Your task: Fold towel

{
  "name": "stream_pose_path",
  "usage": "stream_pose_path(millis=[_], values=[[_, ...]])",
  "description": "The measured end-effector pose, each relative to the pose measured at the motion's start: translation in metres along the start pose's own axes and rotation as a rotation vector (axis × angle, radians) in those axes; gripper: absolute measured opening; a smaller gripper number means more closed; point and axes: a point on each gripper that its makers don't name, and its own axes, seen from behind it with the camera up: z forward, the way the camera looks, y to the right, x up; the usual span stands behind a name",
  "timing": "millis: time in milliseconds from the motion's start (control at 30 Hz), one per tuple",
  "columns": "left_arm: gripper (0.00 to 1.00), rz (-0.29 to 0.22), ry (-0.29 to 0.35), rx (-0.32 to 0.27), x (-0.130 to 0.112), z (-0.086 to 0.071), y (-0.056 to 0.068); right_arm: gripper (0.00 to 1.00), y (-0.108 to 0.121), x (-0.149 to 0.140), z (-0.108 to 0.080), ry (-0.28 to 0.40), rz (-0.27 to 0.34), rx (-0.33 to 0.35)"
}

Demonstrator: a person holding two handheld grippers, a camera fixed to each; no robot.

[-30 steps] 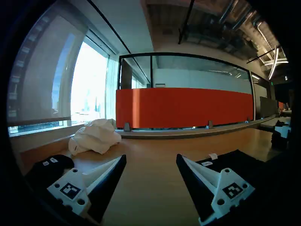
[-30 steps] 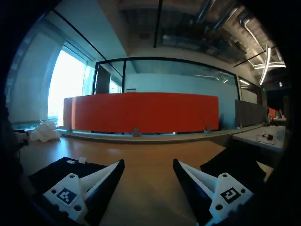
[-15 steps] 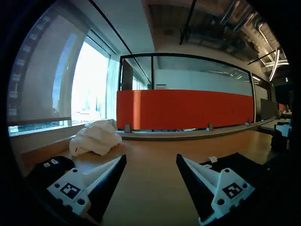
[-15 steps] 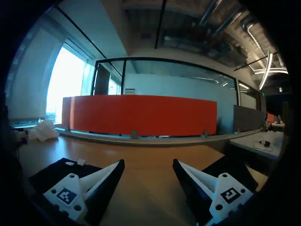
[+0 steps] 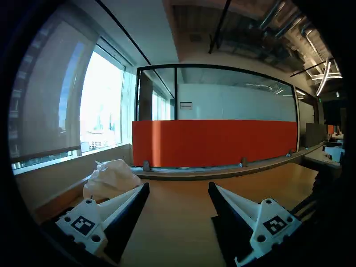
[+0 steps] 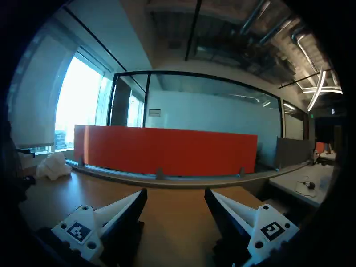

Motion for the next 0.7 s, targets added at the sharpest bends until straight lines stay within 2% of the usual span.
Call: stream_pose_path(millis=[200, 300, 500, 700], values=[[0.98, 0.002, -0.023, 0.008, 0.027, 0.001, -0.002, 1.00, -0.003, 0.041, 0.001, 0.006, -0.015, -0.007], [0.99, -0.008, -0.032, 0.010, 0.039, 0.002, -0.002, 1.00, -0.005, 0.053, 0.003, -0.004, -0.014, -0.004], [0.98, -0.008, -0.047, -0.001, 0.058, 0.005, -0.002, 1.00, -0.012, 0.070, 0.006, -0.025, -0.010, 0.015], [0.98, 0.007, -0.080, -0.044, 0.060, 0.005, 0.008, 1.00, -0.023, 0.074, 0.009, -0.054, -0.025, 0.060]])
